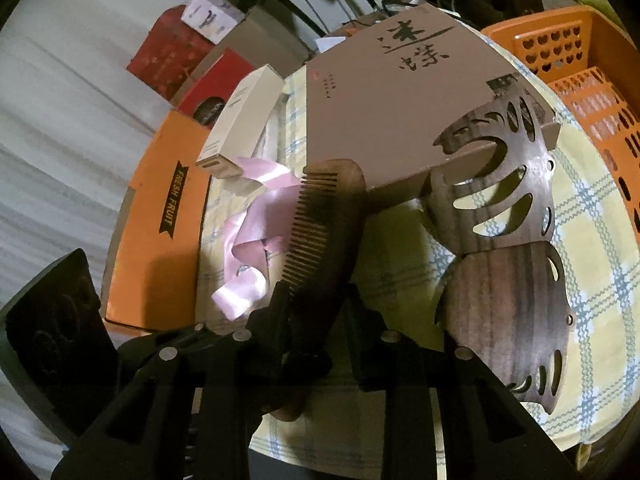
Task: Organize objects
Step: 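Grasp the wooden comb with the right gripper and lift it, then carry the comb with the right gripper into the black tray in the box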
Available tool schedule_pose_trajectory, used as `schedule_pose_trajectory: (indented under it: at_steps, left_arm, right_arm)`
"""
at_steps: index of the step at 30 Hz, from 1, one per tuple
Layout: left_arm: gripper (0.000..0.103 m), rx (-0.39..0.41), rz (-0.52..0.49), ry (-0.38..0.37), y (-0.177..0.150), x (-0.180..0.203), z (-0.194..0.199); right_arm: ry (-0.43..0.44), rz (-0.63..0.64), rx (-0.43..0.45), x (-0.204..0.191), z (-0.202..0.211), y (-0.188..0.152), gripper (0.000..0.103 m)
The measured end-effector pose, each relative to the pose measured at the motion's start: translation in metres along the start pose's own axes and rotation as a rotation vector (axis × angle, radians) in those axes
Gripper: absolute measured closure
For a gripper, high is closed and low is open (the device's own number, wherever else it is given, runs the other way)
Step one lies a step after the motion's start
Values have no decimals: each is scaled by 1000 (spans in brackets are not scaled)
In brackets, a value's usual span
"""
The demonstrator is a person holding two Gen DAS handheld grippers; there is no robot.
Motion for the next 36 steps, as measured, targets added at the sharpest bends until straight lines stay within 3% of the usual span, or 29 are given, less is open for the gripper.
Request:
schedule_pose_trajectory:
  at_steps: [5,16,24,36]
  left_arm:
    - [83,32,4,10,4,2,16]
    - [84,147,71,10,15,-11,72]
    - [84,214,138,-8,26,-37,121]
    - [84,291,216,86,21,-90,192]
  right_arm:
    - [26,22,17,-16,16,2,88]
    - [14,170,39,-83,32,11,90]
    - [71,255,20,-139,37,14,91]
    - [135,377,-29,-237,5,16,92]
Point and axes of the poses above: each gripper's, at about its wrist camera, not at the fingertips, and z roughly against the way its jaws point, x to its right, y to its top, the point moved 3 cm from there along -z, roughly the way its jaws point, and after that the axes turned 7 degrees about -z, right-handed, at the moved point
